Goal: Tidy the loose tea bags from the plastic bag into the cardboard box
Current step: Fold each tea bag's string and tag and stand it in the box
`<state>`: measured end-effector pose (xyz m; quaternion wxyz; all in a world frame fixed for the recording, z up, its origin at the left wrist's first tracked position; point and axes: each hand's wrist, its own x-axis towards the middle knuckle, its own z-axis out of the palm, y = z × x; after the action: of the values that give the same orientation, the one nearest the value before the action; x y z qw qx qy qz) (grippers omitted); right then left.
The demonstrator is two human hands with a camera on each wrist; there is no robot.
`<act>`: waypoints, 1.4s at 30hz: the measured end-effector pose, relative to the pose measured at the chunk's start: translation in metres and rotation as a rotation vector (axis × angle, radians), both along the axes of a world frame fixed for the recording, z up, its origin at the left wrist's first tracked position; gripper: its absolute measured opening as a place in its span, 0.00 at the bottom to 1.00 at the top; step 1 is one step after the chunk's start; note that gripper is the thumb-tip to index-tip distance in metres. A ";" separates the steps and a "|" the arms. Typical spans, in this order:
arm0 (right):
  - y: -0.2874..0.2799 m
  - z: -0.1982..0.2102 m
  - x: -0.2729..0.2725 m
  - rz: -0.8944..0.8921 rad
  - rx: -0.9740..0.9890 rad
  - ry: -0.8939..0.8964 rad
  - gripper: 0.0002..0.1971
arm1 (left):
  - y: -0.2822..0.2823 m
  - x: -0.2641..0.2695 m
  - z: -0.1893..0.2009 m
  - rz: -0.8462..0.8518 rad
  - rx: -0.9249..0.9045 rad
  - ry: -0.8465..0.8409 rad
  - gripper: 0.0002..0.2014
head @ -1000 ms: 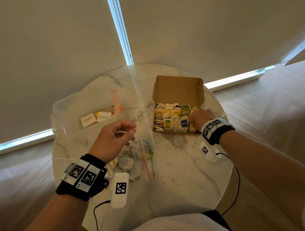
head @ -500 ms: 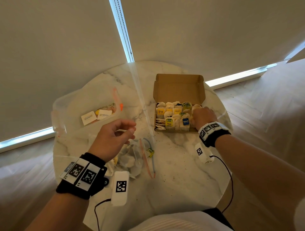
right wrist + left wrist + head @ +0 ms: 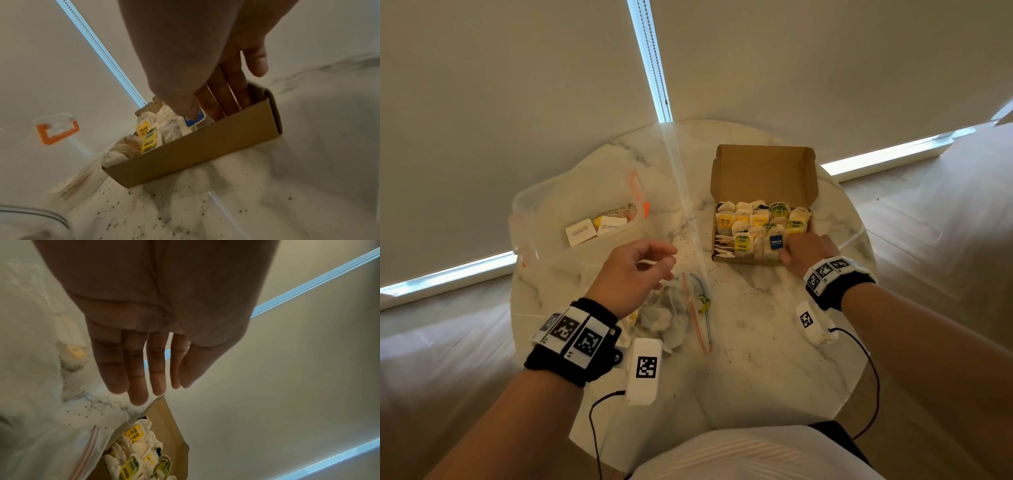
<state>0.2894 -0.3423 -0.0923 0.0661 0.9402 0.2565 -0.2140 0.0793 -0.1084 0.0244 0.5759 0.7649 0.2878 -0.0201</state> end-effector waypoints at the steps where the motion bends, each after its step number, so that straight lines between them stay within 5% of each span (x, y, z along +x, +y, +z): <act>1: 0.000 0.000 -0.001 -0.005 0.005 0.002 0.14 | -0.001 -0.001 0.000 -0.004 0.004 0.008 0.06; 4: -0.001 0.001 -0.002 -0.010 0.004 -0.002 0.15 | -0.006 0.000 -0.004 -0.106 0.097 0.063 0.06; 8: 0.001 0.010 -0.013 0.072 0.004 -0.055 0.19 | -0.018 0.009 -0.013 -0.633 0.408 0.206 0.11; 12: 0.013 0.021 -0.042 0.217 0.158 -0.045 0.18 | -0.025 0.005 -0.029 -0.908 0.708 0.551 0.16; 14: 0.025 0.024 -0.065 0.276 0.288 0.111 0.15 | -0.020 -0.002 -0.037 -0.883 0.814 0.648 0.20; 17: 0.049 0.027 -0.101 0.414 0.379 0.308 0.15 | -0.012 -0.014 -0.044 -0.791 0.828 0.654 0.13; 23: 0.094 0.010 -0.146 0.449 0.268 0.432 0.38 | -0.010 -0.031 -0.055 -0.702 0.798 0.624 0.22; 28: 0.112 0.002 -0.160 0.511 0.189 0.462 0.47 | -0.008 -0.035 -0.055 -0.657 0.784 0.587 0.20; 36: 0.128 -0.005 -0.156 0.466 0.204 0.494 0.25 | -0.007 -0.043 -0.053 -0.608 0.745 0.587 0.20; 42: 0.122 -0.005 -0.147 0.441 0.290 0.413 0.22 | -0.006 -0.045 -0.055 -0.545 0.714 0.564 0.20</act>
<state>0.1422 -0.2204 -0.0971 -0.0770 0.7985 0.4897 -0.3417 0.0341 -0.1147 -0.0303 0.1535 0.9254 0.2111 -0.2750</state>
